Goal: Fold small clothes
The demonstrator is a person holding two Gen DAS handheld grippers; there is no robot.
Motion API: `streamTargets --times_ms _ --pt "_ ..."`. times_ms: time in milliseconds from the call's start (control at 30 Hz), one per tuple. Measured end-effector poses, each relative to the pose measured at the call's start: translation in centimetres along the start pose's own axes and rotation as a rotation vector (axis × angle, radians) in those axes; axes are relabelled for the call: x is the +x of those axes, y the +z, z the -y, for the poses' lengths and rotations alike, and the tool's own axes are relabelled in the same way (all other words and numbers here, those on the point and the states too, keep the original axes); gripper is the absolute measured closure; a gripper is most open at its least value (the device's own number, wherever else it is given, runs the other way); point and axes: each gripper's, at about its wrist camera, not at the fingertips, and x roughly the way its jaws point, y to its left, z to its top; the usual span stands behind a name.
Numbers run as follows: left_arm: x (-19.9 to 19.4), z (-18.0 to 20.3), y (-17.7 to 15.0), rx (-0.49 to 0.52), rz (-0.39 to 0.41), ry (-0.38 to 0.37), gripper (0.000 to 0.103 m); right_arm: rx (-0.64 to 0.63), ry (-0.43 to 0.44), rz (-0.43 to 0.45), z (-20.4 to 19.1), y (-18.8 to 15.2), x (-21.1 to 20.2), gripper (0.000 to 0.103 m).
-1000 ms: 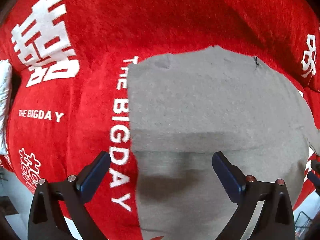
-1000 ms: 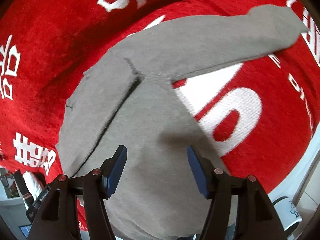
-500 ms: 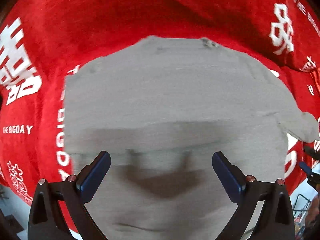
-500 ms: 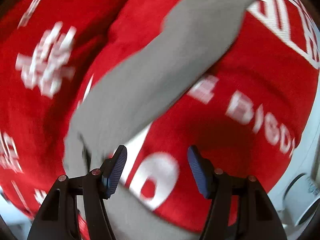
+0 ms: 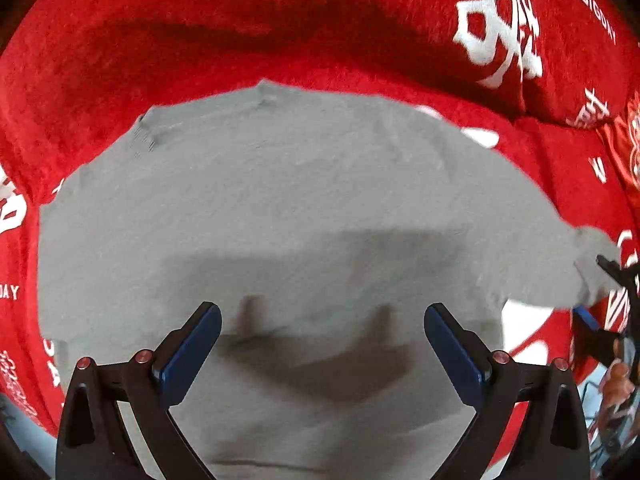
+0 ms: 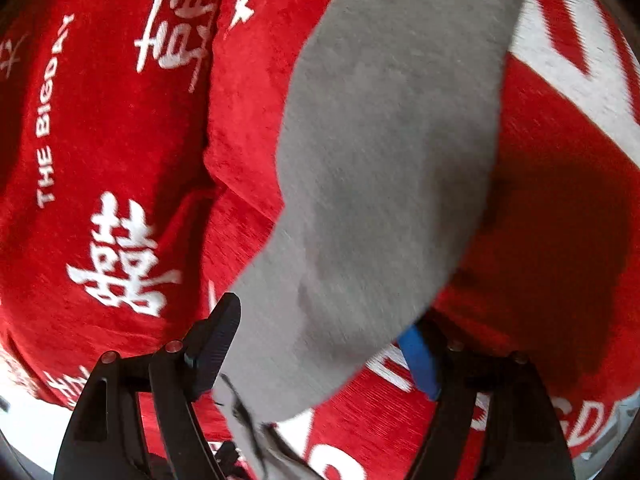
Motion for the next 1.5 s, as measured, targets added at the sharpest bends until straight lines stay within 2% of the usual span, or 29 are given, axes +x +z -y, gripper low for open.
streamTargets --times_ms 167,300,433,467,500,533,567,667,767,867,967,1067,1167,1233,1300,1400,1500 --pt "1.5 2.0 2.0 -0.002 0.039 0.037 0.001 0.014 0.08 -0.004 -0.6 0.8 -0.2 0.024" --pt "3.9 3.5 2.1 0.07 0.004 0.1 0.001 0.037 0.154 -0.002 -1.0 1.2 -0.7 0.024" --pt "4.2 3.3 1.9 0.045 -0.002 0.068 0.001 0.081 0.193 0.003 -1.0 1.6 -1.0 0.024" --pt "4.1 2.9 1.7 0.042 -0.007 0.062 0.001 0.109 0.203 0.003 -0.8 1.7 -1.0 0.037" --pt "3.9 2.8 1.6 0.039 -0.011 0.057 0.001 0.127 0.202 0.005 -0.6 1.6 -1.0 0.069" --pt "3.6 2.5 1.4 0.039 -0.009 0.056 0.001 0.149 0.204 0.003 -0.4 1.7 -1.0 0.086" --pt "3.2 2.3 1.3 0.04 -0.001 0.055 0.001 0.168 0.204 -0.001 -0.2 1.7 -0.9 0.095" --pt "2.2 1.3 1.1 0.026 0.011 0.033 0.001 0.144 0.219 0.005 -1.1 1.6 -1.0 0.095" --pt "1.2 -0.3 1.2 0.002 0.022 0.023 0.001 0.033 0.232 -0.015 -4.1 1.1 -1.1 0.095" --pt "0.0 -2.6 1.2 -0.03 0.045 0.015 0.001 -0.134 0.236 -0.069 -8.9 -0.3 -0.2 0.095" --pt "-0.9 -5.1 1.0 -0.051 0.06 0.018 0.001 -0.3 0.261 -0.142 -14.4 -3.1 1.6 0.095" --pt "-1.7 -7.5 0.7 -0.076 0.068 0.027 0.001 -0.479 0.278 -0.231 -20.0 -7.5 4.3 0.095" --pt "-2.2 -10.1 -0.3 -0.12 0.074 0.043 0.001 -0.712 0.262 -0.347 -25.3 -14.4 7.9 0.095" --pt "-2.4 -12.0 -0.6 -0.147 0.075 0.039 0.001 -0.836 0.223 -0.414 -26.9 -18.6 10.1 0.095" --pt "-2.8 -14.2 -1.2 -0.177 0.086 0.054 0.001 -0.927 0.164 -0.479 -27.6 -22.8 12.8 0.095" --pt "-3.1 -16.9 -2.2 -0.207 0.095 0.083 0.001 -1.008 0.035 -0.573 -26.4 -27.9 17.4 0.092" --pt "-2.7 -19.5 -3.2 -0.243 0.084 0.084 0.001 -1.025 -0.102 -0.616 -24.2 -30.0 20.5 0.09"
